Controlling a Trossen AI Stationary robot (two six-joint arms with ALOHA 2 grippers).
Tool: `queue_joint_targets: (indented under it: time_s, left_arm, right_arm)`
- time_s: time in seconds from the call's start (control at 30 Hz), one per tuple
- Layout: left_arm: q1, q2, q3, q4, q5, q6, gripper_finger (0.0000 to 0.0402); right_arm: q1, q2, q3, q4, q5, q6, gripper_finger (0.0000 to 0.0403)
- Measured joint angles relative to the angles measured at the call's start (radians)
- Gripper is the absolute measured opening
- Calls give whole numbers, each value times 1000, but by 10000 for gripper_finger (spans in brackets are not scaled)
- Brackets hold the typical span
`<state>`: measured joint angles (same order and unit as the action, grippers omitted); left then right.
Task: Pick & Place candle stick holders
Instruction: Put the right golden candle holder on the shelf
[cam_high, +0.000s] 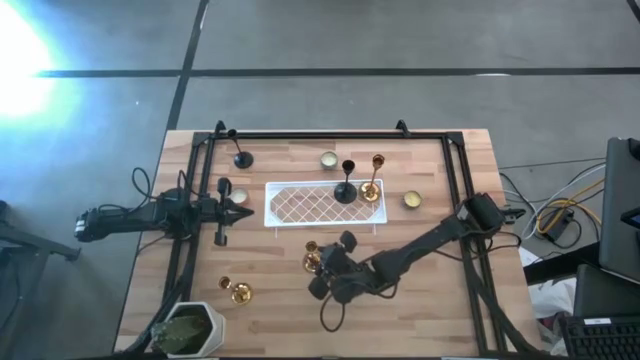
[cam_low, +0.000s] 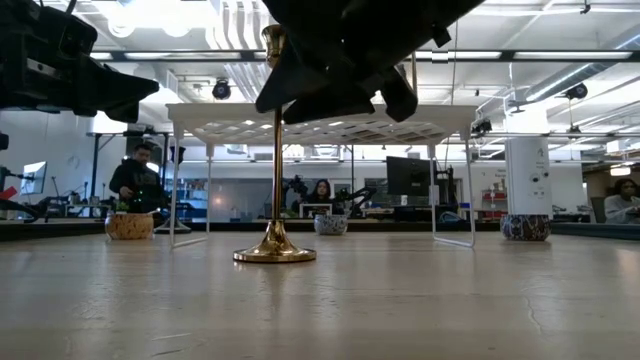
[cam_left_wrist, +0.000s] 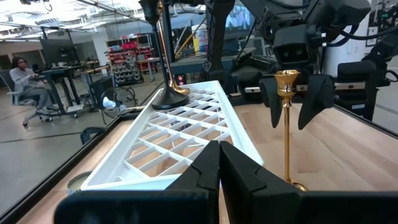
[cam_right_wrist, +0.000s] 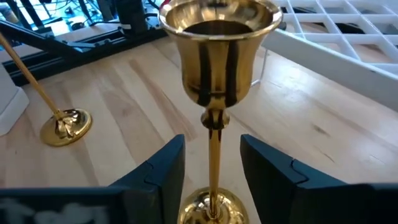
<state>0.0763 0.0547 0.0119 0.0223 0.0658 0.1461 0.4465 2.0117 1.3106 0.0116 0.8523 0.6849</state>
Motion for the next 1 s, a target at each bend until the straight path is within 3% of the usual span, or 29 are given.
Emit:
queue_joint_targets:
  time_s: [0.47, 0.73, 1.0]
  left_arm:
    - [0, 0, 0, 0, 0, 0, 14]
    - [0, 0, 0, 0, 0, 0, 14]
    - [0, 0, 0, 3, 0, -10, 14]
  right_arm:
    - [0, 0, 3, -18, -26, -12, 137]
    - [10, -106, 4, -311, -183, 110, 148]
    - [93, -272, 3, -568, -354, 183, 127]
